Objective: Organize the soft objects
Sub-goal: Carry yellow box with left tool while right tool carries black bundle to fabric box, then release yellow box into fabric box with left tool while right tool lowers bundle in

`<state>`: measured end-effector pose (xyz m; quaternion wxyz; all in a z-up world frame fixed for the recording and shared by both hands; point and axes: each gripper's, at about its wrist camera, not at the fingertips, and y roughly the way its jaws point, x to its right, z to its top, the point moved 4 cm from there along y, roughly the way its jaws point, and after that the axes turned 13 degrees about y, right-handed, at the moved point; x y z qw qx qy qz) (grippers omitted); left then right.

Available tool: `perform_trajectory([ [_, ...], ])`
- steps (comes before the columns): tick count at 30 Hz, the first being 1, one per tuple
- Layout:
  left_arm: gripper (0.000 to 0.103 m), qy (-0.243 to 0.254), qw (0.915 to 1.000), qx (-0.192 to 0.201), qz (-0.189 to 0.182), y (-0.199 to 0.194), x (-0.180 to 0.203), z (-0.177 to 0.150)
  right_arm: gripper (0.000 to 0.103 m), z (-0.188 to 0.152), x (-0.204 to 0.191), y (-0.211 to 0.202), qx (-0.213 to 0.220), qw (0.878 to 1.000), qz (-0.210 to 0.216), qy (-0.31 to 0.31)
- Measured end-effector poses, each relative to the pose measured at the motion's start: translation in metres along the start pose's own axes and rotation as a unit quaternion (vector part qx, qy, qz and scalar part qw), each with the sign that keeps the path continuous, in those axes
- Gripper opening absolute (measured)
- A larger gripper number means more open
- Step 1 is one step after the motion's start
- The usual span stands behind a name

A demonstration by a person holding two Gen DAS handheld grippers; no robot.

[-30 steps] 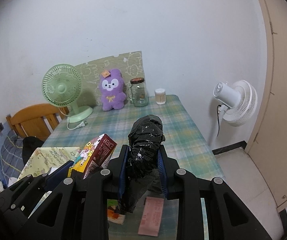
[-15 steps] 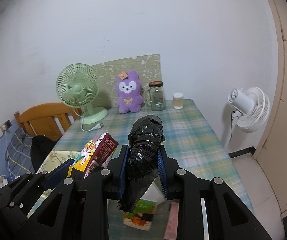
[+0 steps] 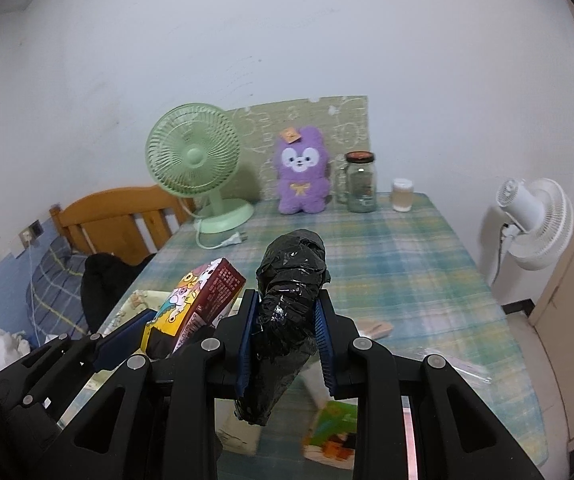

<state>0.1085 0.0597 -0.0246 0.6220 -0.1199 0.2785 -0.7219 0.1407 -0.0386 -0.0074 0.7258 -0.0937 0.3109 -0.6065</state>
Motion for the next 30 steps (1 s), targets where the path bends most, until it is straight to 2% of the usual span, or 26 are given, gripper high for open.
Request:
perform_trajectory([
  [6, 0.041, -0.009, 0.9997, -0.015, 0.017, 0.01, -0.024, -0.012, 0.031, -0.01, -0.019, 0.019, -0.019, 1.0, 0.013, -0.016],
  [13, 0.041, -0.002, 0.9992, -0.035, 0.018, 0.024, -0.044, -0.022, 0.031, -0.02, -0.037, 0.043, -0.045, 0.998, 0.022, -0.026],
  [20, 0.047, -0.015, 0.9979, -0.058, 0.022, 0.04, -0.062, -0.037, 0.031, -0.033, -0.05, 0.065, -0.069, 0.997, 0.023, -0.036],
  [22, 0.053, -0.018, 0.9975, -0.064, 0.024, 0.044, -0.066, -0.042, 0.031, -0.037, -0.053, 0.072, -0.076, 0.996, 0.023, -0.04],
  [24, 0.067, -0.024, 0.9969, -0.071, 0.025, 0.049, -0.071, -0.048, 0.031, -0.042, -0.056, 0.079, -0.085, 0.995, 0.026, -0.043],
  [26, 0.076, -0.029, 0.9963, -0.077, 0.026, 0.052, -0.075, -0.052, 0.031, -0.046, -0.06, 0.084, -0.092, 0.994, 0.029, -0.046],
  [30, 0.079, -0.035, 0.9951, -0.089, 0.023, 0.055, -0.081, -0.059, 0.031, -0.051, -0.065, 0.092, -0.103, 0.993, 0.034, -0.052],
])
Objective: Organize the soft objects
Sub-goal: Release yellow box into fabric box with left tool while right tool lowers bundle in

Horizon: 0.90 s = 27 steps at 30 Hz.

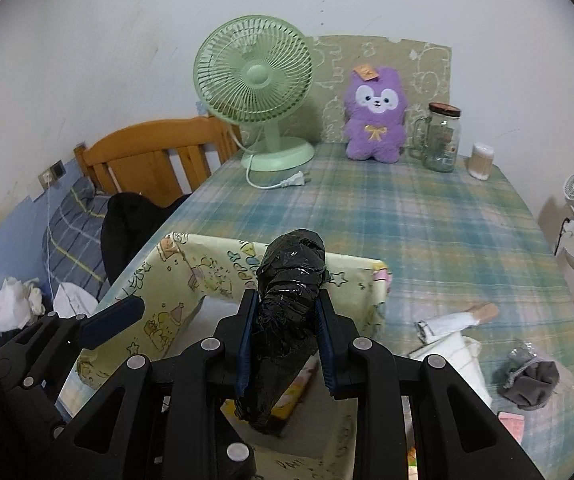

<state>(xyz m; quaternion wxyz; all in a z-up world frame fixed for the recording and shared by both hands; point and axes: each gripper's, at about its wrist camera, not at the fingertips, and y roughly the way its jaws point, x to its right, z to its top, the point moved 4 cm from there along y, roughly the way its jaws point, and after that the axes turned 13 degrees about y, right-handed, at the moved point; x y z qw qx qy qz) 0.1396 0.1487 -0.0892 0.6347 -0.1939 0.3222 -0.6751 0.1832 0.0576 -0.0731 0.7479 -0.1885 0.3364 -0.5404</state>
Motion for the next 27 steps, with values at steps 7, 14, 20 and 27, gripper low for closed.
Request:
perform_trajectory([
  [7, 0.079, -0.003, 0.9999, -0.013, 0.003, 0.007, -0.005, -0.005, 0.039, -0.005, -0.003, 0.016, -0.031, 0.999, 0.01, 0.006],
  [14, 0.079, -0.013, 0.9997, -0.021, -0.007, 0.011, -0.008, -0.007, 0.089, -0.005, -0.003, 0.011, -0.01, 1.0, 0.004, 0.002],
  [20, 0.08, -0.017, 0.9998, -0.012, -0.004, 0.005, -0.005, -0.005, 0.093, 0.0, 0.0, 0.003, -0.004, 1.0, -0.003, -0.005],
  [27, 0.087, -0.02, 0.9997, 0.008, 0.005, -0.01, 0.004, -0.001, 0.096, 0.003, 0.006, -0.012, 0.014, 1.0, -0.003, -0.003],
])
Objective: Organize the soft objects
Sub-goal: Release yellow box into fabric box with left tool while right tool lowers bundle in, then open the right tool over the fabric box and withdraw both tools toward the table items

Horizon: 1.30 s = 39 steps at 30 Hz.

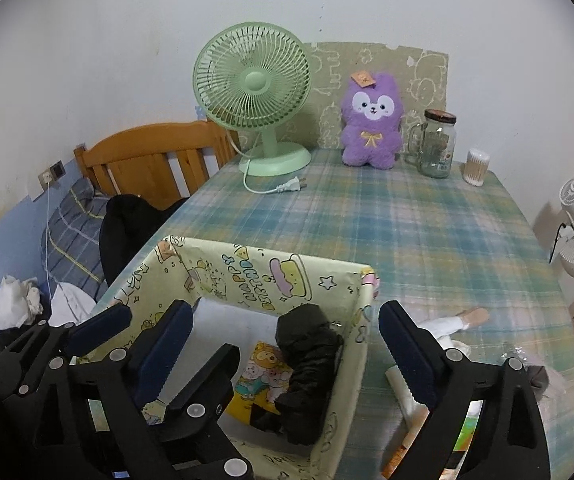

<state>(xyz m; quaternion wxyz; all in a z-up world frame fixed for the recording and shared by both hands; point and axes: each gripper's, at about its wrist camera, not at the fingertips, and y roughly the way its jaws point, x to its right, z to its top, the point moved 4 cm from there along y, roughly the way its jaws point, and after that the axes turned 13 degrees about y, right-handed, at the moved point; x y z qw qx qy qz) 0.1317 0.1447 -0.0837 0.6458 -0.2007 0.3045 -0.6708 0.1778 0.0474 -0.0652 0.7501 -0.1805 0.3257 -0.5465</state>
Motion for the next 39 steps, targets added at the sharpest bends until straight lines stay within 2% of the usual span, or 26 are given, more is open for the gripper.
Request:
perform_trajectory([
  [9, 0.098, 0.011, 0.9997, 0.019, 0.014, -0.02, 0.018, 0.009, 0.096, 0.004, 0.014, -0.03, 0.027, 1.0, 0.003, 0.011],
  [39, 0.101, 0.044, 0.9956, 0.082, 0.014, -0.079, 0.094, 0.041, 0.097, 0.024, 0.075, -0.117, 0.093, 0.995, 0.0, 0.021],
])
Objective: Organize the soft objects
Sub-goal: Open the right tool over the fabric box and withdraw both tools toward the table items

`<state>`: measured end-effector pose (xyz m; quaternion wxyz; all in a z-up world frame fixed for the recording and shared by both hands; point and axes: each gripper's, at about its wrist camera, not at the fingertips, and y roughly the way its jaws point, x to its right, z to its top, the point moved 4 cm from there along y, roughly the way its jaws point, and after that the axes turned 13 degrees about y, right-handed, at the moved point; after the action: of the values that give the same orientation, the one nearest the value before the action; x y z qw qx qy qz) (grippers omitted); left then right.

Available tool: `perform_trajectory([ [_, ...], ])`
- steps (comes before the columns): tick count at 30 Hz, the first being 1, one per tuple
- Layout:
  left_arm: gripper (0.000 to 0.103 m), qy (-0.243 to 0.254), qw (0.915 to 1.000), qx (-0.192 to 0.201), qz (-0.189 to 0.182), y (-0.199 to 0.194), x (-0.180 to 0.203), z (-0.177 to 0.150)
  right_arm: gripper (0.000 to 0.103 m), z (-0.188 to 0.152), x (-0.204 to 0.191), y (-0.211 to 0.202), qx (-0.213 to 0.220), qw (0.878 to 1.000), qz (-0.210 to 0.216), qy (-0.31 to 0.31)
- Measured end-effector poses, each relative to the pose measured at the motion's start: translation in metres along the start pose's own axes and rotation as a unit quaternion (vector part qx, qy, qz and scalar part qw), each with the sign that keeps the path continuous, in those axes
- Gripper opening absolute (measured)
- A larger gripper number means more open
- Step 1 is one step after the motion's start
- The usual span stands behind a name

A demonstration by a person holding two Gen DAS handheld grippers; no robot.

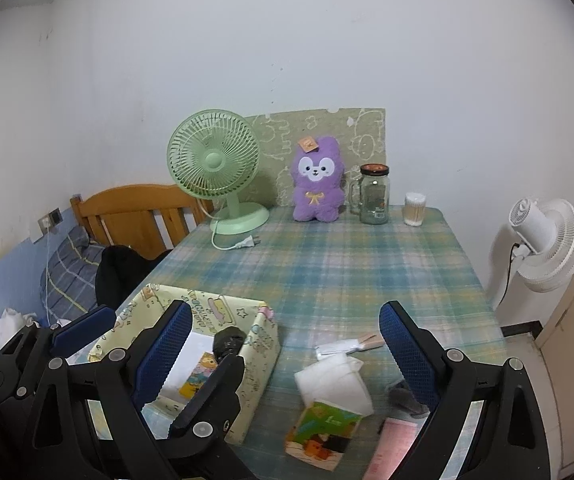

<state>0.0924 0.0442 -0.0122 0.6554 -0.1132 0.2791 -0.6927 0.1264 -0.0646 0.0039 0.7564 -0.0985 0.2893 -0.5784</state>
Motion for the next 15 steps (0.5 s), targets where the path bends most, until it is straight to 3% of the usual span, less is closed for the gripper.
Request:
perform_trajectory([
  [15, 0.101, 0.009, 0.9997, 0.015, -0.015, -0.002, 0.044, 0.007, 0.096, 0.003, 0.041, -0.019, 0.021, 1.0, -0.012, 0.01],
])
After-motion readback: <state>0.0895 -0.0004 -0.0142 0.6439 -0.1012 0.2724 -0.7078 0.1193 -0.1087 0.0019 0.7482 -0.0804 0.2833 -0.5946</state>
